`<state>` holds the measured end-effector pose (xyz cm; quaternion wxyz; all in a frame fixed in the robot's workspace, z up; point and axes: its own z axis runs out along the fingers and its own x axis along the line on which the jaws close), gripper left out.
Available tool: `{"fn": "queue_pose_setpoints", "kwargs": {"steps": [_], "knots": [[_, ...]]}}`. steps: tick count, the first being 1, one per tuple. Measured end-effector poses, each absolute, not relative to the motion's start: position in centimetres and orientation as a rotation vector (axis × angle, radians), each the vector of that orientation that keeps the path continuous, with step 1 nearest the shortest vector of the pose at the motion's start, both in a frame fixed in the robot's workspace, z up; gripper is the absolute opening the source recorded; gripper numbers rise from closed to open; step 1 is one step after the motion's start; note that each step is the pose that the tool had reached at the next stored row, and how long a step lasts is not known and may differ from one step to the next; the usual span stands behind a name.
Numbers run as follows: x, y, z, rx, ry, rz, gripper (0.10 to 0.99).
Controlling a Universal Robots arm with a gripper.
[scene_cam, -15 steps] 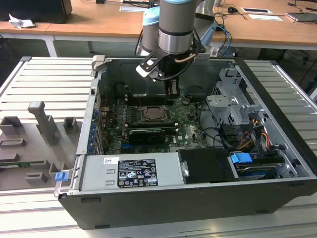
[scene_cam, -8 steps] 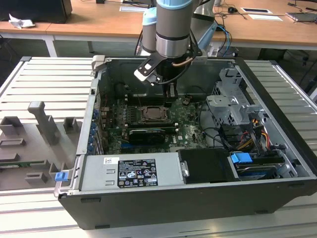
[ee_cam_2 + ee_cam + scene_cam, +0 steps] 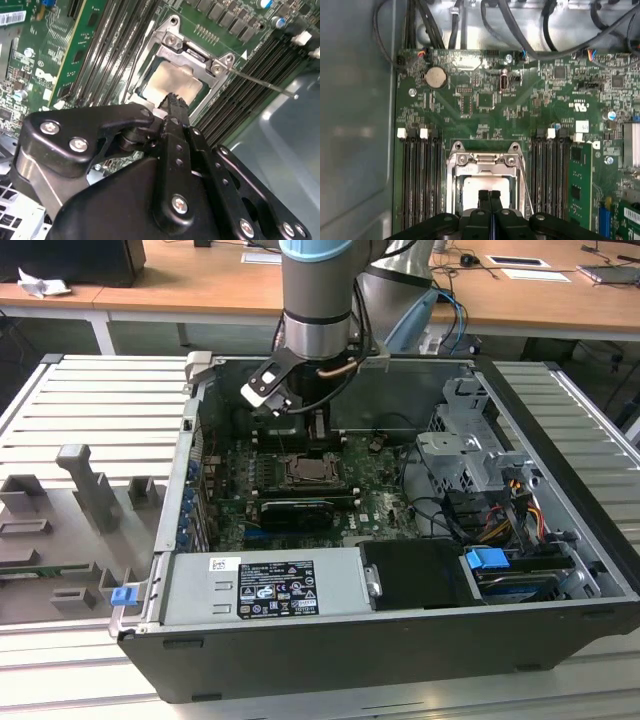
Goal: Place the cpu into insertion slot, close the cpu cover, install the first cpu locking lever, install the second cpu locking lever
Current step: 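Close the cpu cover, then install the first cpu locking lever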
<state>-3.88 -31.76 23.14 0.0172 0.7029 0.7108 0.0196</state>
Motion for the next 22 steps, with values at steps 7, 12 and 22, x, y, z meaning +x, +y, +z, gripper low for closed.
{"fn": "queue_pose_setpoints", "kwargs": {"steps": [7, 12, 22], "knots": [[-4.1, -31.77, 23.11, 2.184, 2.209, 0.061, 0.106], [-4.1, -31.77, 23.34, 2.184, 2.209, 0.061, 0.106], [-4.1, -31.76, 23.97, 2.184, 2.209, 0.061, 0.106]]}}
